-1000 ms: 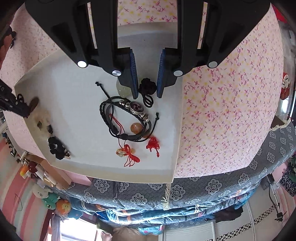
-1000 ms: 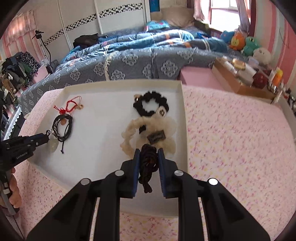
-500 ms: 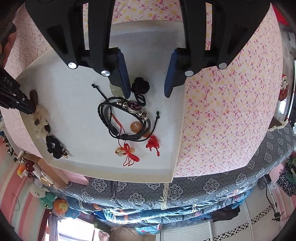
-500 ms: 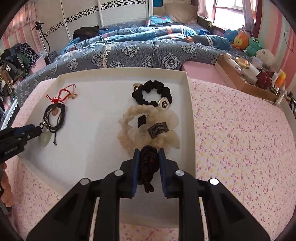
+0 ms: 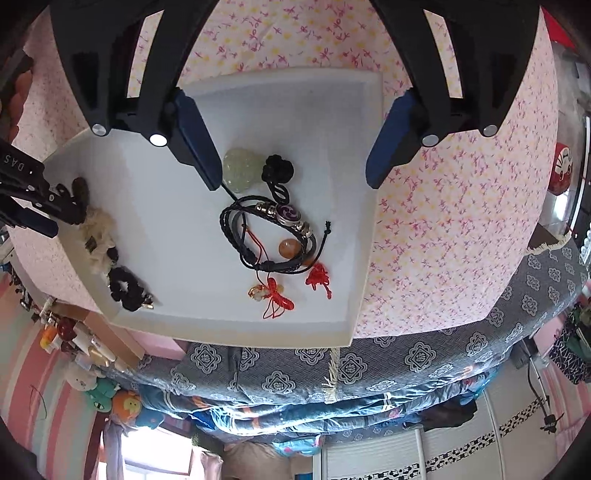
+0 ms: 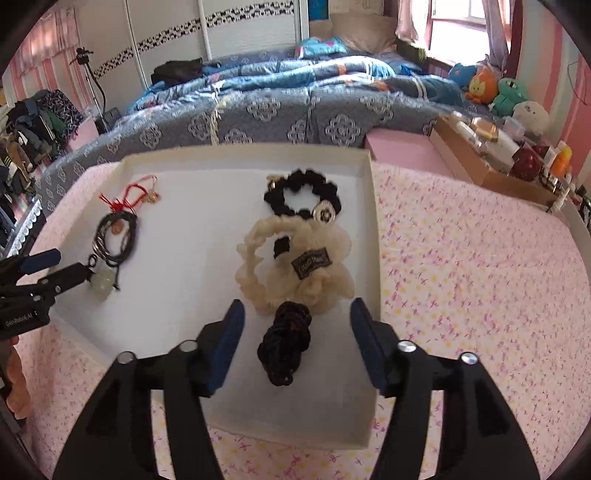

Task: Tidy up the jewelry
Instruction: 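Move left gripper to the beige-strap watch while right gripper approaches black claw clip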

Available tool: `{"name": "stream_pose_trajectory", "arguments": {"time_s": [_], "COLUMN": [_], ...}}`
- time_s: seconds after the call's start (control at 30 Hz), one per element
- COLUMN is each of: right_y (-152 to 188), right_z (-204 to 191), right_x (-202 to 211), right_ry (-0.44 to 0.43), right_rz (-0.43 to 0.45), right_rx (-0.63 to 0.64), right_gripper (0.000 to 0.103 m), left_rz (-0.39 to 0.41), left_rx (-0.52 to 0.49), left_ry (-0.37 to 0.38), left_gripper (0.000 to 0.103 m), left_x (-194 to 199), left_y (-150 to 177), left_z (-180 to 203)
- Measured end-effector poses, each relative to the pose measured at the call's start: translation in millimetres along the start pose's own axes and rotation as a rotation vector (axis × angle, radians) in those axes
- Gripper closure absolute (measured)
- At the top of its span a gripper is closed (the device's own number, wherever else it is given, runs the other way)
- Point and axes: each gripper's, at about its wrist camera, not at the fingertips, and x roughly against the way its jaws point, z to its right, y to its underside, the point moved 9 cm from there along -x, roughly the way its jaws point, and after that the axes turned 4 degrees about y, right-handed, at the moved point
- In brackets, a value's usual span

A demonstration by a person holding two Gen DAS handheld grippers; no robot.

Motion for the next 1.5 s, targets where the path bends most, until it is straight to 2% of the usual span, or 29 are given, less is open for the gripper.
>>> {"name": "stream_pose_trajectory", "arguments": {"time_s": [0.17, 0.27, 0.57, 0.87, 1.23, 1.5], "right_y": [0, 2, 11, 28, 71, 117], "right_z": [3, 5, 13, 25, 41, 60], "right_x": [17, 30, 75, 119, 182, 198], "right_ry": [-0.016, -0.032, -0.064, -0.057, -0.02, 0.009], "right_rz": [0.023, 0.036, 0.09, 0.129, 0.164, 0.154], "right_rx": [-0.026, -0.042, -0.059, -0.064, -0.046, -0.08], "right_gripper": [0.033, 0.023, 0.019, 0.019, 0.011, 0.01], "left_rz": [0.027, 0.045, 0.073, 0.105, 0.145, 0.138], "left_rx": [0.019, 0.026, 0.021, -0.005, -0.038, -0.051], "left_ry": [-0.016, -0.022, -0.018, -0.013, 0.006, 0.001], "left_gripper": [0.012, 0.008, 0.004, 0.003, 0.003, 0.003], "left_x": [18, 29, 64, 108, 163, 171], "left_y": [1, 3, 14, 36, 82, 136], "left_z": [-1, 1, 20, 44, 75, 88]}}
